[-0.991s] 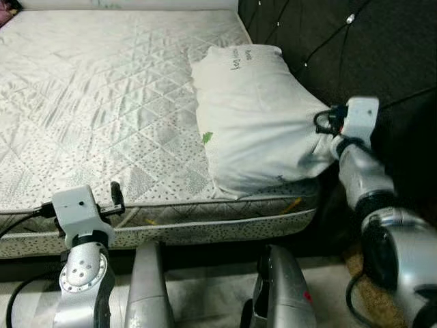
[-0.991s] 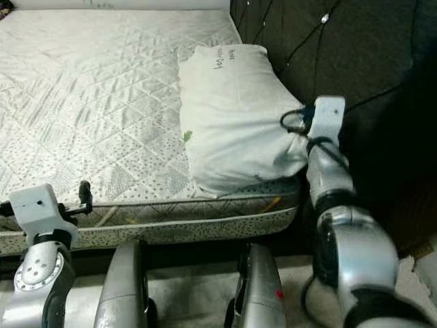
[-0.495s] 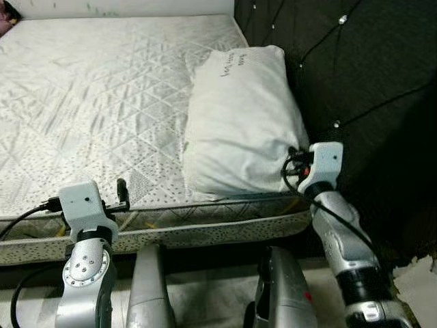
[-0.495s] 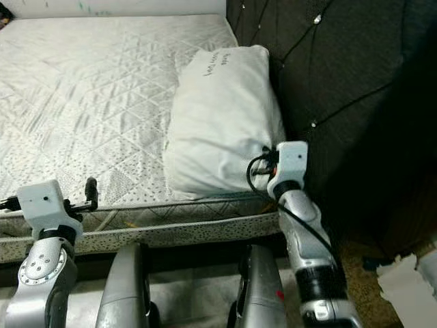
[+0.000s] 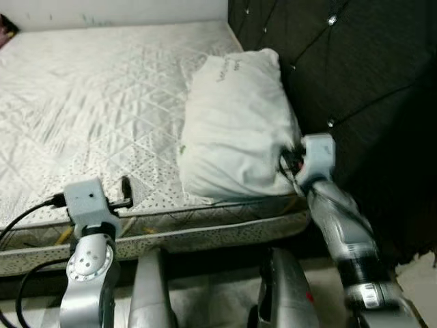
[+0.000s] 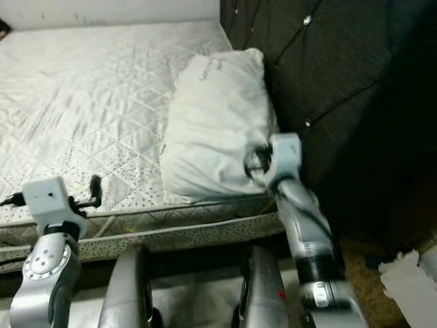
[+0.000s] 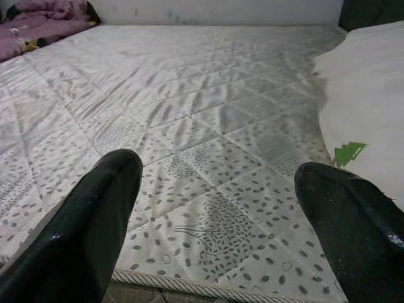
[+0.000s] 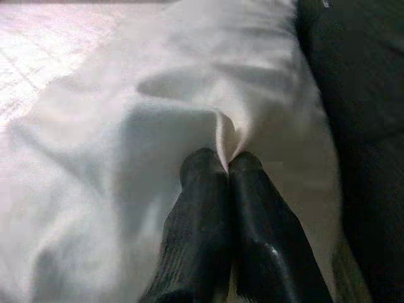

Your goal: Clean up the room

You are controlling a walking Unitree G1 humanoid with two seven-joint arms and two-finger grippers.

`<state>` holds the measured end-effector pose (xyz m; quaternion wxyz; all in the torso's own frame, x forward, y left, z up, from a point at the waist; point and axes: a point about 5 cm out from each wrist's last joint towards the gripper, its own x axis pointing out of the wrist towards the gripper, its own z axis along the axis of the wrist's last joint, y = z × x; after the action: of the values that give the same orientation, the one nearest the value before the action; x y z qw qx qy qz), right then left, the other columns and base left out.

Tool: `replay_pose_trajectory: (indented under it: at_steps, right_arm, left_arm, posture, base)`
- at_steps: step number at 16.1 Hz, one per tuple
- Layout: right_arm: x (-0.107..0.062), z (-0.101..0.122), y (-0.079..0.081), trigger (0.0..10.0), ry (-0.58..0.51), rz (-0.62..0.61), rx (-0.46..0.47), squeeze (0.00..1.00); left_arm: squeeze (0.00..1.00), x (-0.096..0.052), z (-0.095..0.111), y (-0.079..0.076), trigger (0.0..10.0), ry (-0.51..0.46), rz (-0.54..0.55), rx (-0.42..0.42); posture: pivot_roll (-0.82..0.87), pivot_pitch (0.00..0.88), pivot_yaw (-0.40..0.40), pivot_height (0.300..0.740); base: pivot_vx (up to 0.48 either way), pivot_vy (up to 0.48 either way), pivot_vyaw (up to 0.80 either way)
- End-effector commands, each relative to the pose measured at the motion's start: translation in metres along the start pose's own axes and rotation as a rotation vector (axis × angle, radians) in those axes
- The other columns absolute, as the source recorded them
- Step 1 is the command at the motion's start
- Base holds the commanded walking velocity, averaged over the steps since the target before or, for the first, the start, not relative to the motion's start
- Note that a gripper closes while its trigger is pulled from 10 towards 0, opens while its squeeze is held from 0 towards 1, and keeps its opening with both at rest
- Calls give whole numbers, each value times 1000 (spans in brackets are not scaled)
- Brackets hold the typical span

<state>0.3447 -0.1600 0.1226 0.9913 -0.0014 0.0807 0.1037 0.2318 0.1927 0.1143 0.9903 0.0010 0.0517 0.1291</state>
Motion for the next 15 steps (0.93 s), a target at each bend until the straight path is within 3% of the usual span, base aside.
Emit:
replay_pose_trajectory:
  at_steps: [1,2,4,7,10,15]
  right_arm:
    - [17,21,-4,0,-37,24,-29,0]
    - [22,28,-7,0,-43,22,-39,0]
    - [36,63,-30,0,-70,-17,-96,0]
    - [36,103,-63,0,-130,-141,-136,0]
    - [31,134,-82,0,-191,-197,-189,0]
    - [29,132,-87,0,-190,-208,-203,0]
  left_arm:
    - [0,0,1,2,10000,-12,4,13]
    - [0,0,2,2,10000,-14,8,12]
    - [0,-1,2,9,10000,-19,48,16]
    - [0,-2,1,12,10000,-24,78,15]
    - [0,-1,1,13,10000,-29,94,15]
    - [0,2,2,11,10000,-35,93,12]
  posture:
    - [12,0,19,532]
    - [20,0,12,532]
    - [38,0,-5,532]
    - [51,0,-27,532]
    - [46,0,-31,532]
    - [38,0,-33,532]
  base:
    - [0,0,0]
    - [0,0,0]
    - [0,0,0]
    - [0,0,0]
    - [0,0,0]
    - [0,0,0]
